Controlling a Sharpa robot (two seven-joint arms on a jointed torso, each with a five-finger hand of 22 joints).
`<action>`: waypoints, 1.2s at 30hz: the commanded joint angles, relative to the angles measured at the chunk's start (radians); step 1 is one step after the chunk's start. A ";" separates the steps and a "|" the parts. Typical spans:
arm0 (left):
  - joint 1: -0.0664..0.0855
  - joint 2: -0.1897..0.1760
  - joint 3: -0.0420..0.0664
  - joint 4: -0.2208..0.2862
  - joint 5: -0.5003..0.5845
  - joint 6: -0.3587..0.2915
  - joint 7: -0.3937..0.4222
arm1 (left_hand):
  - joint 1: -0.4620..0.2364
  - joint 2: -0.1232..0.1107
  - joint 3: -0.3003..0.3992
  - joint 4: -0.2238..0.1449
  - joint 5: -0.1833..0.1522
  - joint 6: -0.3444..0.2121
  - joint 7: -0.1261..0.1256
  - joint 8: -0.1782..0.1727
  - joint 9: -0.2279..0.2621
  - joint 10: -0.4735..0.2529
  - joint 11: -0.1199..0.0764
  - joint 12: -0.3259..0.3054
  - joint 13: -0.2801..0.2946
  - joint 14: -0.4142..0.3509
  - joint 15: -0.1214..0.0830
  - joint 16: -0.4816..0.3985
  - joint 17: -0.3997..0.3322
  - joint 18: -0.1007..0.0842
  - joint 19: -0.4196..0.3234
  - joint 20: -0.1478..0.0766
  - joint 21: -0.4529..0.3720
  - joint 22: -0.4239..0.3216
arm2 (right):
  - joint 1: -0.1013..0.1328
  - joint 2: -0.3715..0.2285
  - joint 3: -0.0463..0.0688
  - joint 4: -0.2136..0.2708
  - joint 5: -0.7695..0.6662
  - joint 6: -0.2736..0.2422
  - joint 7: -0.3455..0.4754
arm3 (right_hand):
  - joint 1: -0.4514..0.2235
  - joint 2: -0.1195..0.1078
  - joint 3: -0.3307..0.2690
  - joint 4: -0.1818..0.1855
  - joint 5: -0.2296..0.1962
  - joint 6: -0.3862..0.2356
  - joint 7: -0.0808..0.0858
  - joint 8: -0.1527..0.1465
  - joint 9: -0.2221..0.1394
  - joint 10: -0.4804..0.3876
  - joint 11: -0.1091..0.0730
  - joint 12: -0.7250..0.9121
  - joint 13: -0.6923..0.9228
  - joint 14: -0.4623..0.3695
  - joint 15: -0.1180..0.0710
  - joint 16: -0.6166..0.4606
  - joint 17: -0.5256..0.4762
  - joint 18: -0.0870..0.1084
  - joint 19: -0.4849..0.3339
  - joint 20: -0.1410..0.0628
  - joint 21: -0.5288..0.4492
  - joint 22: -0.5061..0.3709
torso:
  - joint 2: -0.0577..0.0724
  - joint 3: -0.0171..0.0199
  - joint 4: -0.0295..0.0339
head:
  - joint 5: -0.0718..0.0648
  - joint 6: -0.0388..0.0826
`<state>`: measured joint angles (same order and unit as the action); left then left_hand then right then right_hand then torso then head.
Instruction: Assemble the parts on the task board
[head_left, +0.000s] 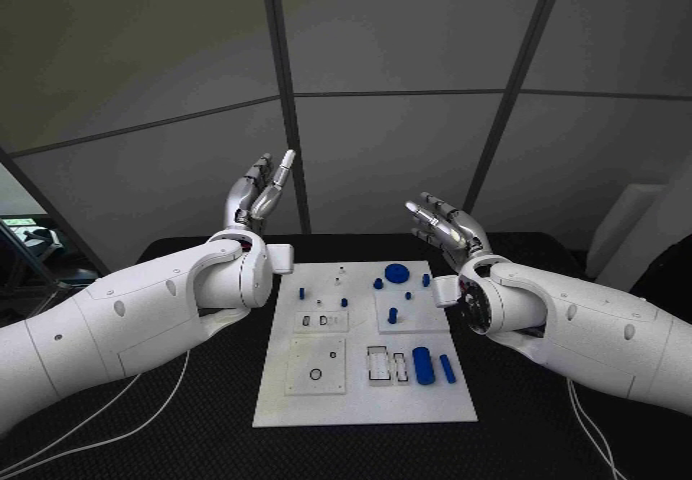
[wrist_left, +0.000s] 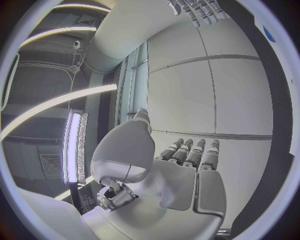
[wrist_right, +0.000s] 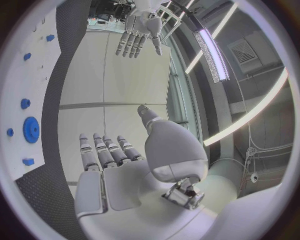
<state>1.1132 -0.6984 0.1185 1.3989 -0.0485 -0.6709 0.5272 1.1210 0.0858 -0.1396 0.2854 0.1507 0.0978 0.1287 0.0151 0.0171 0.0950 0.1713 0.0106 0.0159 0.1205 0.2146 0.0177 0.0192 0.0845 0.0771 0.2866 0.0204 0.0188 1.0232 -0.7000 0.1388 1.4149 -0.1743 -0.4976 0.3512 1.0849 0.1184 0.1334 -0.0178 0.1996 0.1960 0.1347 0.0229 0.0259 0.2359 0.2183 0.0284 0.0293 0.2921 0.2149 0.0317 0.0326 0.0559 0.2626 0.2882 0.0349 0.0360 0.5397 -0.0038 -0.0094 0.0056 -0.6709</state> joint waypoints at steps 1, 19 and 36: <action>0.002 0.001 0.001 0.000 -0.030 0.037 0.029 | 0.015 0.003 -0.001 0.003 0.003 0.012 0.088 0.004 0.002 0.009 0.014 0.007 0.002 0.008 0.009 0.004 0.002 0.035 0.002 0.006 0.004 0.001 | -0.001 0.008 0.011 -0.017 -0.120 0.166 -0.088 | 0.125 -0.007 0.013 -0.056 -0.009 0.160 0.129 0.028 0.017 0.214 0.017 0.031 0.018 0.220 0.006 0.033 0.016 0.040 0.108 0.004 0.027 0.014 | 0.000 -0.0001 -0.0004 | 0.000 0.000; 0.001 -0.100 -0.001 0.077 -0.021 0.124 -0.009 | 0.284 0.000 0.059 -0.120 0.004 0.743 0.107 0.167 0.070 0.817 0.017 0.181 0.058 0.883 -0.073 0.229 0.111 0.101 0.728 -0.030 0.346 0.148 | 0.076 -0.013 0.024 -0.110 -0.850 0.126 -0.119 | 0.248 -0.078 0.102 -0.116 -0.014 0.728 0.077 0.086 0.041 0.831 -0.061 0.069 0.035 0.845 -0.102 0.120 0.051 0.131 0.640 -0.055 0.203 0.057 | 0.077 0.0094 0.0057 | -0.008 0.015; -0.017 -0.183 -0.002 0.213 -0.079 0.180 -0.056 | 0.289 -0.029 0.100 -0.147 -0.001 0.842 0.087 0.119 0.049 0.937 -0.010 0.119 0.051 1.007 -0.108 0.179 0.167 0.101 0.885 -0.074 0.377 0.144 | 0.143 0.010 0.024 -0.115 -1.362 0.317 -0.336 | 0.250 -0.167 0.126 -0.111 -0.026 0.814 0.030 0.083 0.046 0.934 -0.122 0.041 0.044 1.200 -0.204 0.284 0.185 0.127 0.942 -0.189 0.406 0.141 | 0.151 -0.0014 0.0257 | -0.045 0.040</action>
<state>1.0957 -0.8776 0.1155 1.6053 -0.1026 -0.5273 0.4874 1.4132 0.0629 -0.0454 0.1391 0.1506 0.9321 0.2170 0.1384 0.0666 1.0263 0.1607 0.1340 0.0684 1.1225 0.1054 0.2019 0.1853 0.2086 0.9511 0.2132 0.3942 0.1639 1.1630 -0.6931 0.1623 1.2964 -1.3705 -0.2512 0.1024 1.3393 -0.0132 0.2630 -0.1362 0.1682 0.9654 0.1776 0.1037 0.0687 1.1510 0.1158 0.0862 0.0705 1.3573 0.0450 0.2315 0.1509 0.1791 1.0907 0.1491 0.3492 0.1353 0.6737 -0.0011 0.0107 -0.0316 -0.6341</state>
